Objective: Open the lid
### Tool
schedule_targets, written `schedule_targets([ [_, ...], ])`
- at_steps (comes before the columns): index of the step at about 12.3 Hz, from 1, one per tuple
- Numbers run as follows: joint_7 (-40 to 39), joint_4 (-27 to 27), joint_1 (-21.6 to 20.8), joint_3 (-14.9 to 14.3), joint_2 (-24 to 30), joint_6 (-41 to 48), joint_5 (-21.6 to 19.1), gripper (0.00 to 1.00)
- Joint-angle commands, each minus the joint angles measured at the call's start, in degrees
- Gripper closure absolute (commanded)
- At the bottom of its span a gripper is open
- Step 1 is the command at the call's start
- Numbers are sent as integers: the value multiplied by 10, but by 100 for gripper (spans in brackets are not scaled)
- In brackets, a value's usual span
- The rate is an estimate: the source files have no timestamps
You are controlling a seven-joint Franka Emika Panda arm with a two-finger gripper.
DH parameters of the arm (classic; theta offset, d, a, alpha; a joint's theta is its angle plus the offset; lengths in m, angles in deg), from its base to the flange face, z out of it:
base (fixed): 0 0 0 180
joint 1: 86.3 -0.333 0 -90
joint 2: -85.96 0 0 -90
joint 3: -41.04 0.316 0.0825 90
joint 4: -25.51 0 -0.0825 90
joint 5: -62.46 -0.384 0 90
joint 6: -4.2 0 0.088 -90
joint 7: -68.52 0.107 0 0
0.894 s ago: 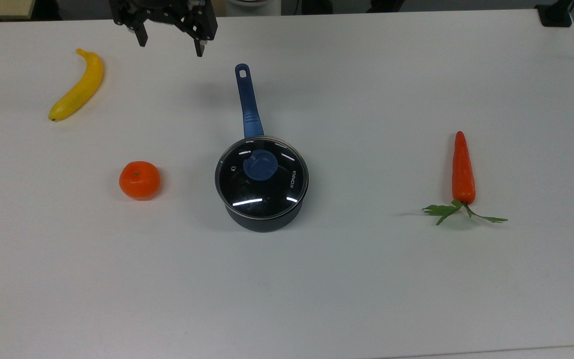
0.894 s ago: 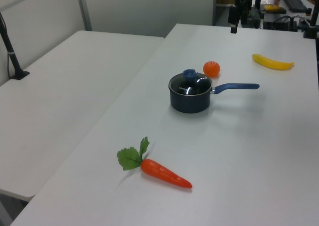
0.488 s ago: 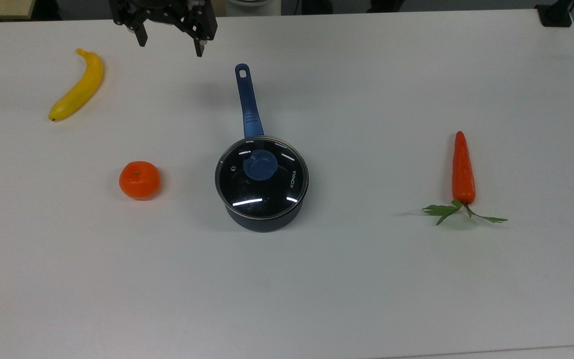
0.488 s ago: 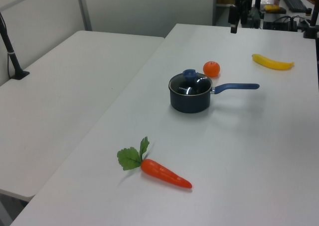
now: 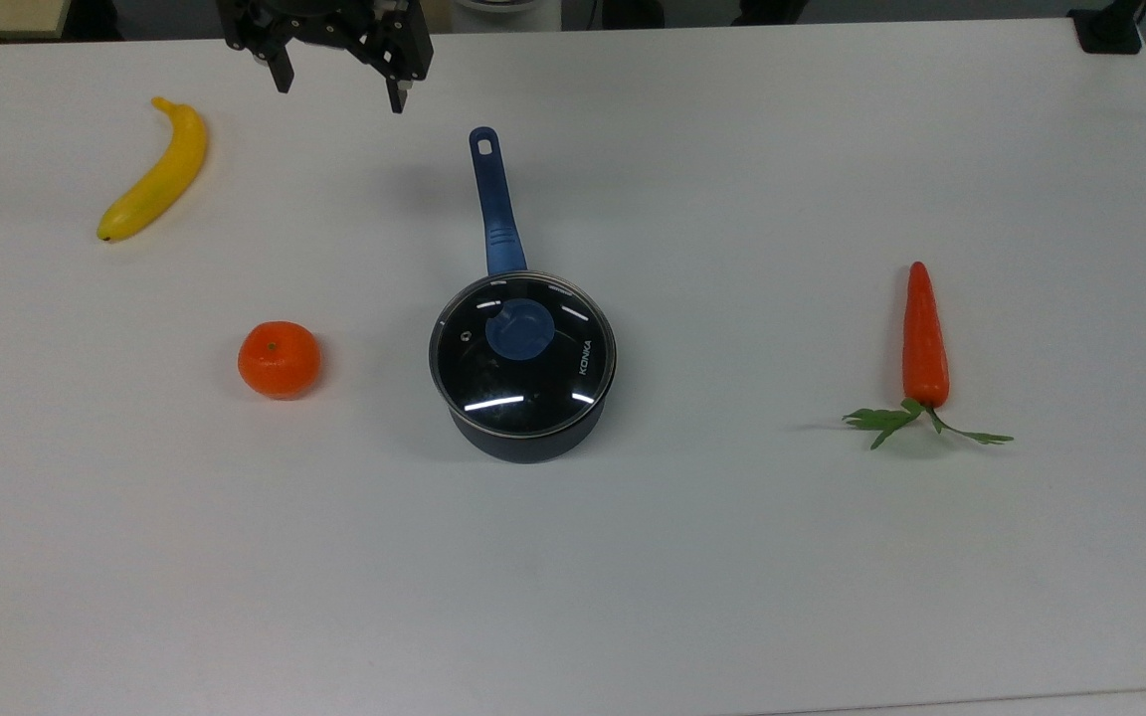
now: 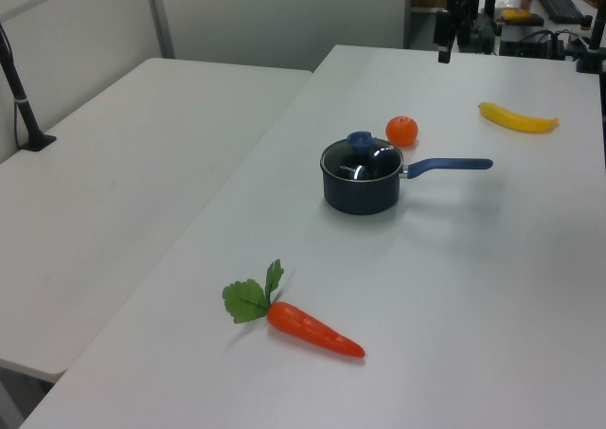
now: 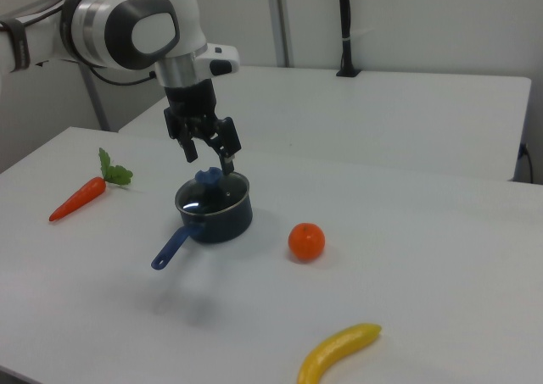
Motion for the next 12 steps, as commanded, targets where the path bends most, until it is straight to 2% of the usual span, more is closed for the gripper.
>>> schedule_targets([
  [1,-5,-8,0,2,9,1,16,0],
  [12,-5,-5,2,2,8,-2,21,0],
])
